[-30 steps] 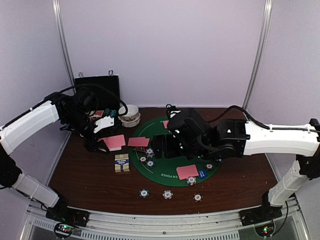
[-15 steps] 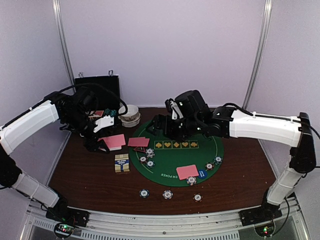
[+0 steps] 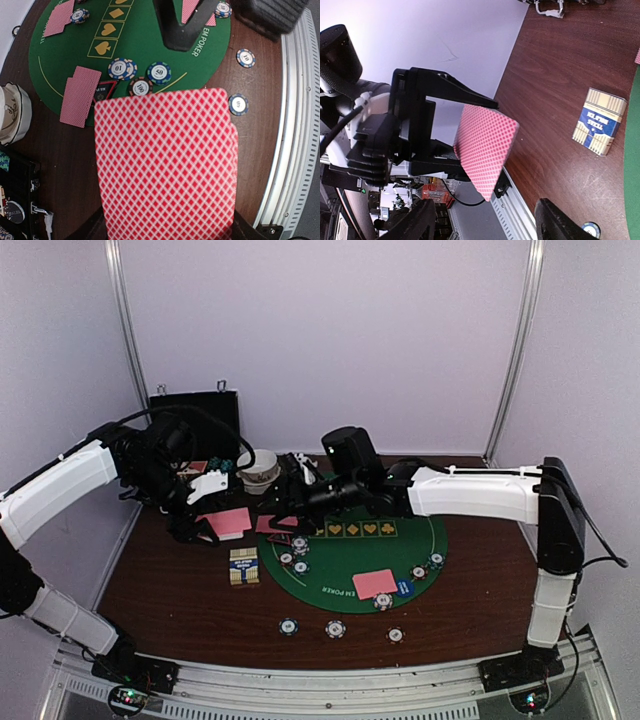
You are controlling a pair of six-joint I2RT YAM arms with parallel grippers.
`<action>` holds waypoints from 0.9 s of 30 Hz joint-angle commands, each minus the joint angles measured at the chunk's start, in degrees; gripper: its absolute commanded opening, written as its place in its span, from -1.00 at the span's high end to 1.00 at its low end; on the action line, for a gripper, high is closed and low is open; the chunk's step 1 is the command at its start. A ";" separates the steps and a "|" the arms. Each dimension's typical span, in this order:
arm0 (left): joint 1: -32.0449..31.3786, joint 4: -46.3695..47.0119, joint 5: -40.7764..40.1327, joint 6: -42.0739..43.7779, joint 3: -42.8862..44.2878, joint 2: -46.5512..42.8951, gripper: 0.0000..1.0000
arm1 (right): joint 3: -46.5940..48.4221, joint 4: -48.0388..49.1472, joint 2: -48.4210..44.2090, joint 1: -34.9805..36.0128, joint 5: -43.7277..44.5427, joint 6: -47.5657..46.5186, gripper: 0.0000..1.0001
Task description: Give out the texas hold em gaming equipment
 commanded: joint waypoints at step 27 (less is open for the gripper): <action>0.28 0.10 1.06 0.30 1.05 -1.66 1.00 | 9.28 -0.74 7.86 1.61 -6.71 3.72 0.43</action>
